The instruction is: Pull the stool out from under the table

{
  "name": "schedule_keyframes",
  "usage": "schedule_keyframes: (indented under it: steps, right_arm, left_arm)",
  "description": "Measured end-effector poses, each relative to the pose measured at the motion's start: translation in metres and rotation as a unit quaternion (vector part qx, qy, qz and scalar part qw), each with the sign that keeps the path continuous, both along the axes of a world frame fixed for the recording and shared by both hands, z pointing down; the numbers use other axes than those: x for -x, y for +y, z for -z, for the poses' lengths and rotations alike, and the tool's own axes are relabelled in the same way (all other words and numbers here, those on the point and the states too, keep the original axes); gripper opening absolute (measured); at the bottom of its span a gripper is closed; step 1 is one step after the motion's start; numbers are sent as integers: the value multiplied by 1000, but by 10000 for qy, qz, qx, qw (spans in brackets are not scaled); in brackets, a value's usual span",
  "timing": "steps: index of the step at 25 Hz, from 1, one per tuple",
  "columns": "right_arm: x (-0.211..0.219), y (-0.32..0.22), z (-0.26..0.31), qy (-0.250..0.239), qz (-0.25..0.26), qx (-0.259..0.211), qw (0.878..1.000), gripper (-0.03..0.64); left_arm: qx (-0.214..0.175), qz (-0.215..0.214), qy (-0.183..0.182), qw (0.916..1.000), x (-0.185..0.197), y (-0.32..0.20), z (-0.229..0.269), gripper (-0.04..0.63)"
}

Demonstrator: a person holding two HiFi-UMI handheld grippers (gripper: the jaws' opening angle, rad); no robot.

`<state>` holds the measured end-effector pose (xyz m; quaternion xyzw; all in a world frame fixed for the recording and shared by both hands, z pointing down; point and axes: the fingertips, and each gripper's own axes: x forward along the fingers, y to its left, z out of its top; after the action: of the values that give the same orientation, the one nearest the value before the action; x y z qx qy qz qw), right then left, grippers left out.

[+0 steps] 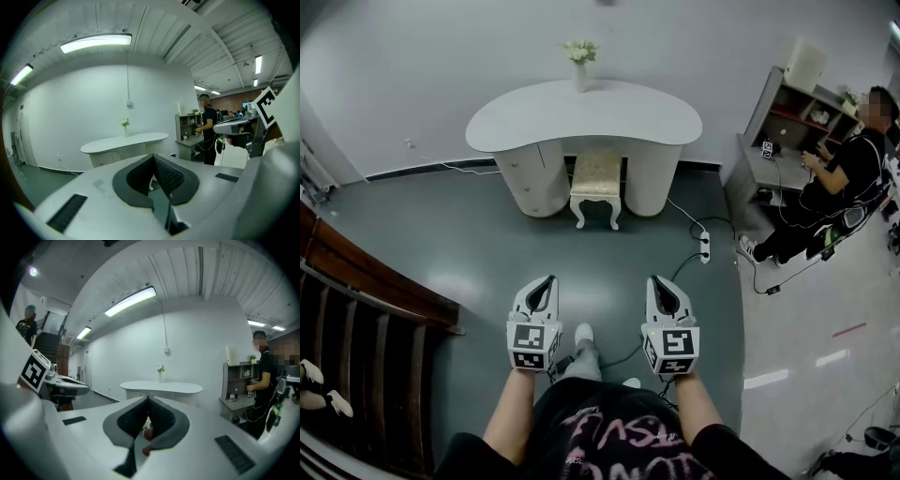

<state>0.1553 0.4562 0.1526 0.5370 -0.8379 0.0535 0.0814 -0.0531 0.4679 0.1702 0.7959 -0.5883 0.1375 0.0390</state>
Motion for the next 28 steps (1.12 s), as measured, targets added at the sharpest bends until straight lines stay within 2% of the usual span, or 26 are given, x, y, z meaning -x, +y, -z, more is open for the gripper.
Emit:
schedule_keyframes:
  steps: [6, 11, 18, 23, 28]
  right_arm:
    - [6, -14, -14, 64, 35, 179, 9998, 61]
    - [16, -47, -25, 273, 73, 302, 9991, 61]
    - [62, -113, -32, 671, 224, 343, 9969, 61]
    - [96, -144, -29, 755, 103, 403, 9963, 61]
    - [102, -162, -35, 817, -114, 514, 9953, 61]
  left_arm:
    - [182, -43, 114, 9998, 5, -18, -14, 12]
    - [368, -57, 185, 9991, 14, -48, -30, 12]
    - [558, -142, 295, 9979, 51, -113, -47, 12]
    - [661, -258, 349, 9969, 83, -146, -49, 12]
    - [754, -417, 342, 9957, 95, -168, -56, 12]
